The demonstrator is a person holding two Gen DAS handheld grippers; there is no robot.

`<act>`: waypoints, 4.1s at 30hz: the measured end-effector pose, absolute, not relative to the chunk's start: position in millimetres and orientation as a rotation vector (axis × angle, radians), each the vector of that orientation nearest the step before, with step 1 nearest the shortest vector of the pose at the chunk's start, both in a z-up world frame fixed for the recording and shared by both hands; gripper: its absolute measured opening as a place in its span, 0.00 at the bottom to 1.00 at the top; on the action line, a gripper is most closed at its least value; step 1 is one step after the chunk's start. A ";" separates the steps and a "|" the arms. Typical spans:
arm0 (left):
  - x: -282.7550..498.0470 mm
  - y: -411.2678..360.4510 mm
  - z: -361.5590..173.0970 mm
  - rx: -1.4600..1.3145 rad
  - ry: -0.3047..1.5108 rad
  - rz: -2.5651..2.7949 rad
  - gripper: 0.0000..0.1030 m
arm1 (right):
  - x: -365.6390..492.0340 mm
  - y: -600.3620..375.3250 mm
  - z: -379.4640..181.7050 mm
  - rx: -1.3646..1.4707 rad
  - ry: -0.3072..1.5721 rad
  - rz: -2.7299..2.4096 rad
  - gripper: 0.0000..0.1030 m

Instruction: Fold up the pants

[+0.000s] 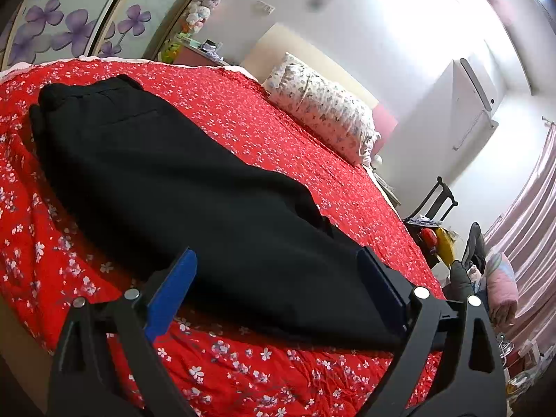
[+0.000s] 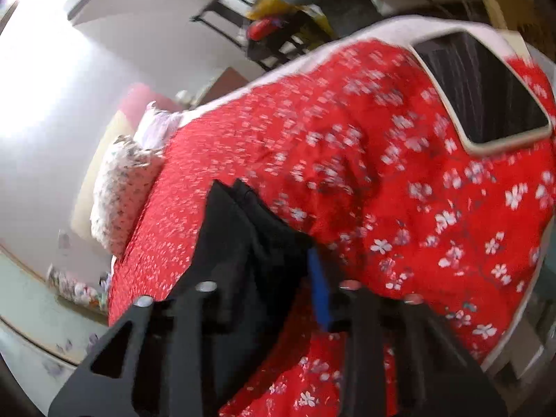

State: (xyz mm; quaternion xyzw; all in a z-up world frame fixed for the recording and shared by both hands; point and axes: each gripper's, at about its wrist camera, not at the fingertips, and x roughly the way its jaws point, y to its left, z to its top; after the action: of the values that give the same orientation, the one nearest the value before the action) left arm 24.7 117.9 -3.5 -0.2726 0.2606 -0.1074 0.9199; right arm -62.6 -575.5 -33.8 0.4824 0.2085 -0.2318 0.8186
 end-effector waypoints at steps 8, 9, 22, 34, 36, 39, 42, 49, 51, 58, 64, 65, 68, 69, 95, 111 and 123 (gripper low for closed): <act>26.9 116.7 -4.2 -0.561 0.544 -0.227 0.91 | -64.1 -582.8 -49.1 1.082 0.463 -0.518 0.28; 26.9 116.9 -4.2 -0.559 0.544 -0.228 0.91 | -63.5 -581.0 -46.7 1.057 0.469 -0.522 0.27; 26.2 121.8 -4.1 -0.589 0.540 -0.244 0.91 | -27.4 -470.5 38.2 0.285 0.457 -0.506 0.17; 24.6 127.1 -4.5 -0.620 0.537 -0.261 0.92 | 31.6 -383.1 59.1 0.434 0.495 -0.121 0.14; 23.9 129.4 -4.9 -0.627 0.533 -0.264 0.92 | 39.8 -368.1 61.0 0.474 0.506 -0.063 0.14; 24.1 132.5 -5.4 -0.646 0.533 -0.268 0.92 | 55.5 -332.2 63.8 0.500 0.533 0.048 0.14; 23.3 135.0 -5.8 -0.657 0.531 -0.270 0.92 | 62.2 -313.4 62.0 0.519 0.544 0.064 0.14; 21.7 141.8 -7.0 -0.686 0.524 -0.280 0.92 | 22.8 -408.7 62.7 0.635 0.433 -0.269 0.14; 24.1 143.6 -9.1 -0.708 0.532 -0.286 0.92 | 2.8 -443.3 61.0 0.667 0.390 -0.386 0.14; 27.7 137.6 -10.2 -0.716 0.544 -0.299 0.93 | -66.3 -546.1 -2.9 0.894 0.538 -0.699 0.16; 28.2 130.5 -8.3 -0.683 0.548 -0.298 0.93 | -91.6 -565.0 -23.1 1.120 0.471 -0.574 0.16; 27.7 130.0 -8.3 -0.680 0.547 -0.296 0.93 | -88.9 -568.2 -27.3 1.152 0.475 -0.562 0.16; 27.1 129.0 -8.0 -0.674 0.547 -0.290 0.93 | -84.8 -568.3 -33.7 1.195 0.475 -0.561 0.16; 26.4 128.5 -7.9 -0.672 0.547 -0.288 0.93 | -83.4 -569.6 -35.0 1.206 0.474 -0.564 0.16; 29.5 125.0 -7.3 -0.664 0.557 -0.288 0.93 | -72.3 -590.8 -44.1 1.226 0.443 -0.560 0.26; 30.2 125.5 -10.4 -0.675 0.560 -0.290 0.93 | -65.0 -590.8 -50.0 1.165 0.464 -0.523 0.29; 31.3 131.1 -13.0 -0.718 0.558 -0.308 0.93 | -44.8 -544.2 36.5 0.944 0.334 -0.331 0.18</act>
State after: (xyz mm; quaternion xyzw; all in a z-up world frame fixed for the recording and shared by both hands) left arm 31.3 131.1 -13.0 -0.3455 0.2683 -0.1482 0.8870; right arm -44.8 -544.2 36.5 0.4504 0.1592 -0.1577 0.8642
